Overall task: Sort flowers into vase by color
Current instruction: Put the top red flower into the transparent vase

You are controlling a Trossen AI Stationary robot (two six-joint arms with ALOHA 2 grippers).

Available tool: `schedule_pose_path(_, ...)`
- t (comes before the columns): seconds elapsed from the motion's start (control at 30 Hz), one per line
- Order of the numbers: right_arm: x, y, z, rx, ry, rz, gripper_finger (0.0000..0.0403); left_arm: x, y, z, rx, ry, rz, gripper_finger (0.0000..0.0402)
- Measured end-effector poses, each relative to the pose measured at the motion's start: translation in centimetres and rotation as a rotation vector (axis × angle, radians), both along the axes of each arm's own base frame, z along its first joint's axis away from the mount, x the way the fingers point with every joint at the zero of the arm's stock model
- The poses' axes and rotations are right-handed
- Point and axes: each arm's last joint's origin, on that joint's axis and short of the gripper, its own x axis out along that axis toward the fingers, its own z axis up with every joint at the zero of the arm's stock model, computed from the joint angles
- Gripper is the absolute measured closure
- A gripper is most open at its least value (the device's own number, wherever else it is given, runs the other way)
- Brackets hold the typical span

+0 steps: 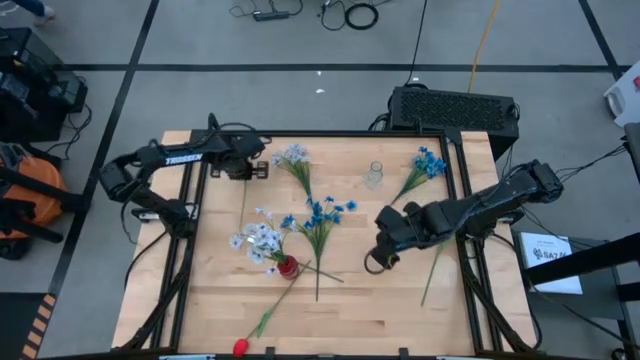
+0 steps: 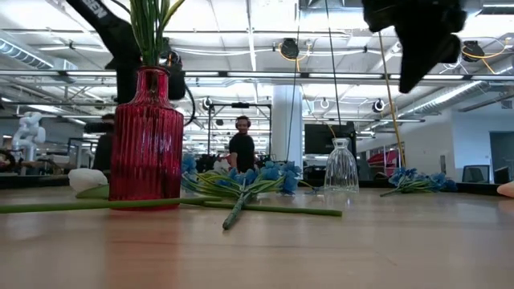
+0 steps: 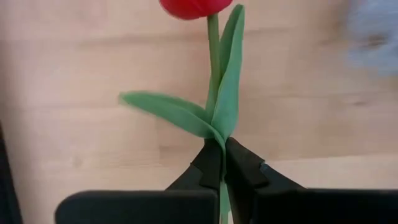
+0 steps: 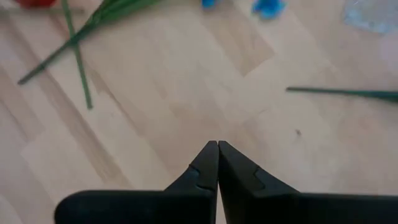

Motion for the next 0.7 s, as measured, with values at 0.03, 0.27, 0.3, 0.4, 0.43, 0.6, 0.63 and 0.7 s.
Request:
schedule_pose_path(0.03, -0.3, 0.3, -0.4, 0.006, -0.005, 0.006, 0.0402, 0.3, 0.1, 1.1, 0.034, -0.035, -0.015, 0.0392)
schedule_pose_path(0.27, -2.5, 1.2, -5.0, 0.200, -0.204, -0.037, 0.0402, 0.9, 0.2, 8.6, 0.342, -0.254, -0.200, 0.0392)
schedule_pose_path(0.3, -2.8, 1.2, -5.5, 0.237, -0.261, -0.045, 0.0402, 0.9, 0.2, 9.7, 0.398, -0.289, -0.241, 0.0392)
schedule_pose_path(0.4, -4.1, 1.0, -6.9, 0.311, -0.435, -0.060, 0.0402, 1.3, 0.3, 12.8, 0.578, -0.455, -0.361, 0.0392)
schedule_pose_path(0.43, -4.6, 0.8, -7.4, 0.316, -0.483, -0.062, 0.0402, 1.6, 0.4, 13.7, 0.641, -0.511, -0.396, 0.0393)
schedule_pose_path(0.6, -6.9, -0.4, -9.4, 0.281, -0.604, -0.093, 0.0403, 3.2, 0.8, 17.5, 0.962, -0.802, -0.576, 0.0393)
schedule_pose_path(0.63, -7.3, -0.6, -9.9, 0.280, -0.590, -0.100, 0.0403, 3.7, 0.7, 18.0, 1.014, -0.870, -0.615, 0.0393)
schedule_pose_path(0.7, -7.9, -0.8, -10.9, 0.301, -0.548, -0.105, 0.0403, 4.8, 0.5, 18.7, 1.095, -0.991, -0.687, 0.0393)
